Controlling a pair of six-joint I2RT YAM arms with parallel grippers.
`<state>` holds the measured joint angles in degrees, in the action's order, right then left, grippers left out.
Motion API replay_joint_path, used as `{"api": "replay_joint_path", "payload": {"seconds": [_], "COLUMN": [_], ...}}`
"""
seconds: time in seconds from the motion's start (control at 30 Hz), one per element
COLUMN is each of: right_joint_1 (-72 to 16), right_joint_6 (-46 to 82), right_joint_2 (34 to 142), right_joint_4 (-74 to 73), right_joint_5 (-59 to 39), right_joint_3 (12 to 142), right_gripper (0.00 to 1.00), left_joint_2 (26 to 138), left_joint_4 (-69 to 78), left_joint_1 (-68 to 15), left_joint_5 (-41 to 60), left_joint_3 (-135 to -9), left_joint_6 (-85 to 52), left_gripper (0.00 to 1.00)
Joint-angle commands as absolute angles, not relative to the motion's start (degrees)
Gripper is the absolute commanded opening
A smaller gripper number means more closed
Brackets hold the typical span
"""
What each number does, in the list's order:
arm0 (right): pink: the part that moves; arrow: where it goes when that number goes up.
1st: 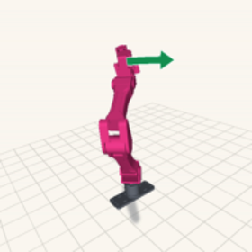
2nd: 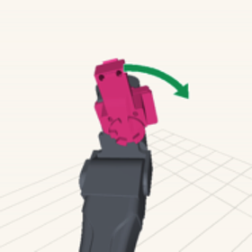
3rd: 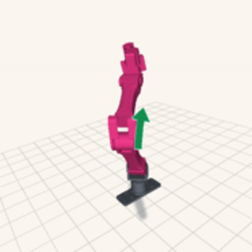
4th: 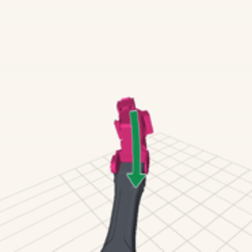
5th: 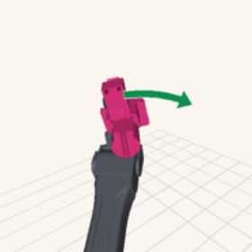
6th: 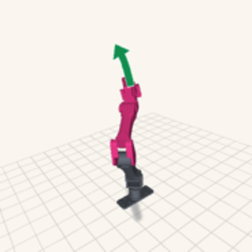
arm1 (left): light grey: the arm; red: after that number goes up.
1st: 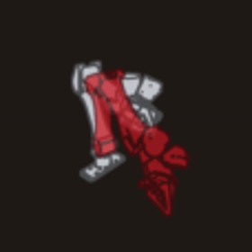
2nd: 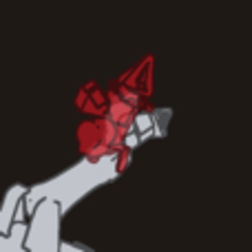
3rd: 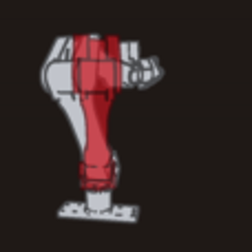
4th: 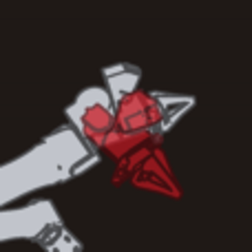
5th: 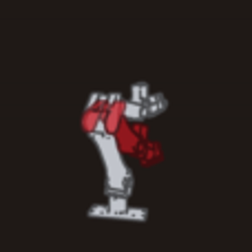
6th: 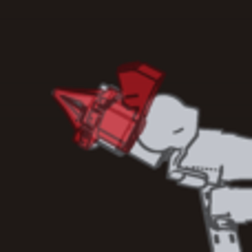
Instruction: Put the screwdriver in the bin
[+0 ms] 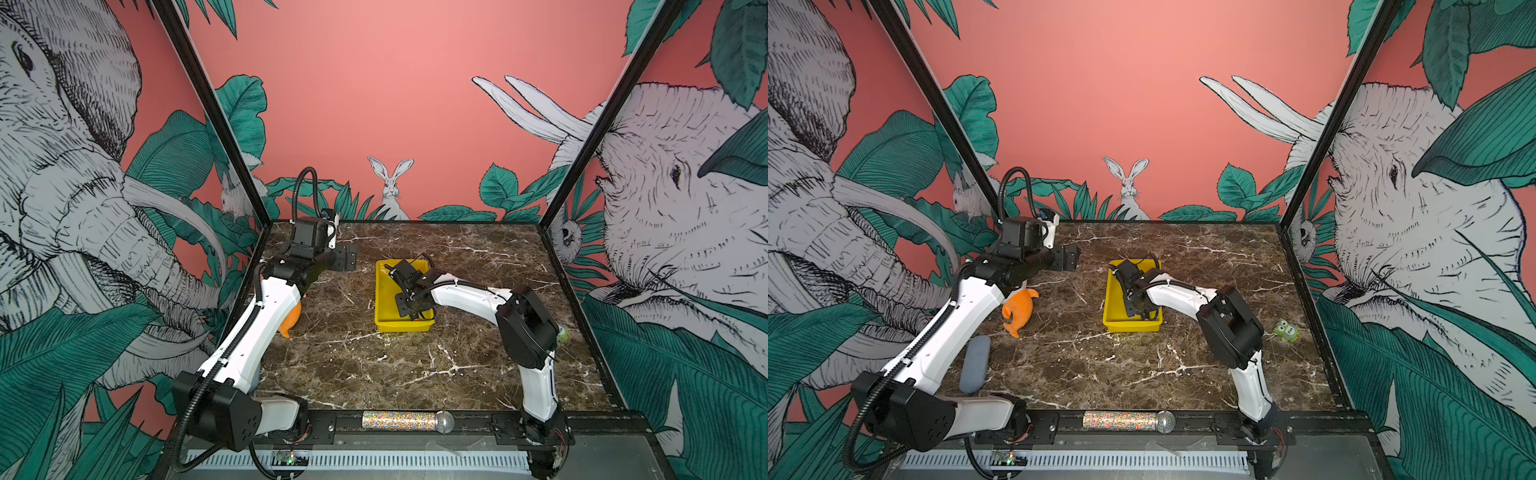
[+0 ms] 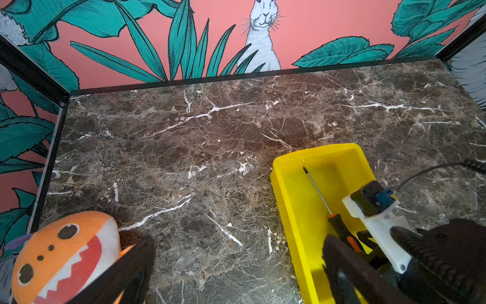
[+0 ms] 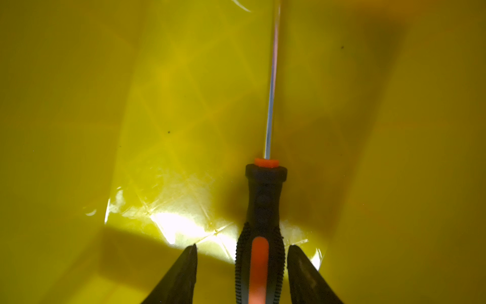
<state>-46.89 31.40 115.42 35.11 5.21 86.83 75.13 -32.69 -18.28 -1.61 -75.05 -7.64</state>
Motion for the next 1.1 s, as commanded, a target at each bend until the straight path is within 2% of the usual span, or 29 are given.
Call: {"api": "replay_joint_path", "payload": {"seconds": [0.0,0.2,0.63,0.9,0.93,0.97,1.07], "right_joint_1": [-47.2,-47.18,-43.44,-36.52,-35.81,-34.95,-32.4], "right_joint_6": [30.96,29.74,26.26,24.05,23.71,23.33,22.22], "right_joint_2": [111.54,107.21,92.66,80.35,78.96,77.56,73.87], "right_joint_4": [36.8,37.81,39.36,40.16,40.14,40.08,40.17], "right_joint_5": [5.45,5.71,8.97,10.06,10.19,10.28,10.52], "right_joint_3": [88.76,89.84,86.59,79.09,78.3,77.25,75.59], "right_gripper": [0.56,0.58,0.72,0.85,0.89,0.99,0.99], "left_joint_2": [73.65,73.56,73.49,71.59,71.47,71.29,69.98], "left_joint_4": [-32.16,-32.23,-33.8,-32.04,-31.73,-31.3,-28.26], "left_joint_1": [-18.34,-18.34,-18.28,-18.32,-18.28,-18.29,-18.28], "left_joint_5": [-2.25,-2.72,-0.53,-1.14,-1.06,-1.05,-0.62], "left_joint_3": [-74.5,-74.47,-75.14,-73.24,-72.96,-72.48,-68.91], "left_joint_6": [-7.08,-6.77,-4.65,-3.6,-3.85,-4.07,-3.47], "left_gripper": [1.0,1.0,1.0,1.0,1.0,1.0,1.0]}}
